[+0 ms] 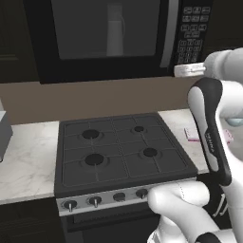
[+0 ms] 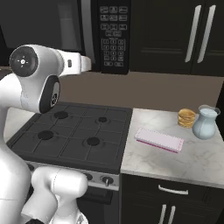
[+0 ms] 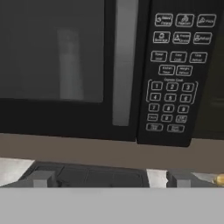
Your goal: Open the microwave door.
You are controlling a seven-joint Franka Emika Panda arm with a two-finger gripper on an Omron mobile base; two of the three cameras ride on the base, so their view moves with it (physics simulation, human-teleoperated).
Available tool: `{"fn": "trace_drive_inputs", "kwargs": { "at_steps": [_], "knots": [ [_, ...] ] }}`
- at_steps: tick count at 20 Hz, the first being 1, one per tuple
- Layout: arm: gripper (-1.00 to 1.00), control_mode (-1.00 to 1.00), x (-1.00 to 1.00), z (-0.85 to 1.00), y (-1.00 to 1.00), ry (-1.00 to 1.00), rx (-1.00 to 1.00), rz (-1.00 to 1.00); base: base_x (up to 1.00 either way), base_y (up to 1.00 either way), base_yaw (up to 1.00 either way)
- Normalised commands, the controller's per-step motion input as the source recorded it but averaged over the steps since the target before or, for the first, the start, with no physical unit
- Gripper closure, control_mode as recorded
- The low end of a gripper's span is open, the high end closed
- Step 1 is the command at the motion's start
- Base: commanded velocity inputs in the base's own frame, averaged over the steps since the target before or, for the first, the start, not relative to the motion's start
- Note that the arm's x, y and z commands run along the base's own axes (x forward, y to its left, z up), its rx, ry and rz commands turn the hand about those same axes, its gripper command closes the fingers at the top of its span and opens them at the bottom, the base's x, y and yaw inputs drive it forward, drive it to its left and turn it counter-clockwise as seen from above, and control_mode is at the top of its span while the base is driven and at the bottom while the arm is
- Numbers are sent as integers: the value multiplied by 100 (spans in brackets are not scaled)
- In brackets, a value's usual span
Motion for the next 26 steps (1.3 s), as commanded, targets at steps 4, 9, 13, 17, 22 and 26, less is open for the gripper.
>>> {"fn": "trace_drive_inputs", "kwargs": {
  "at_steps": [4, 9, 13, 17, 22, 26],
  "knots": [
    [-100, -100, 11, 38, 0, -6, 0, 0, 0, 0, 0],
    [-100, -100, 25, 20, 0, 0, 0, 0, 0, 0, 0],
    [-100, -100, 46, 2, 0, 6, 0, -1, 0, 0, 0],
    [-100, -100, 59, 0, 0, 9, 0, 0, 0, 0, 0],
    [-100, -100, 65, 0, -4, 5, 1, 0, 0, 0, 0],
    [-100, -100, 56, -1, -1, 0, 0, 0, 0, 0, 0]
  ]
}}
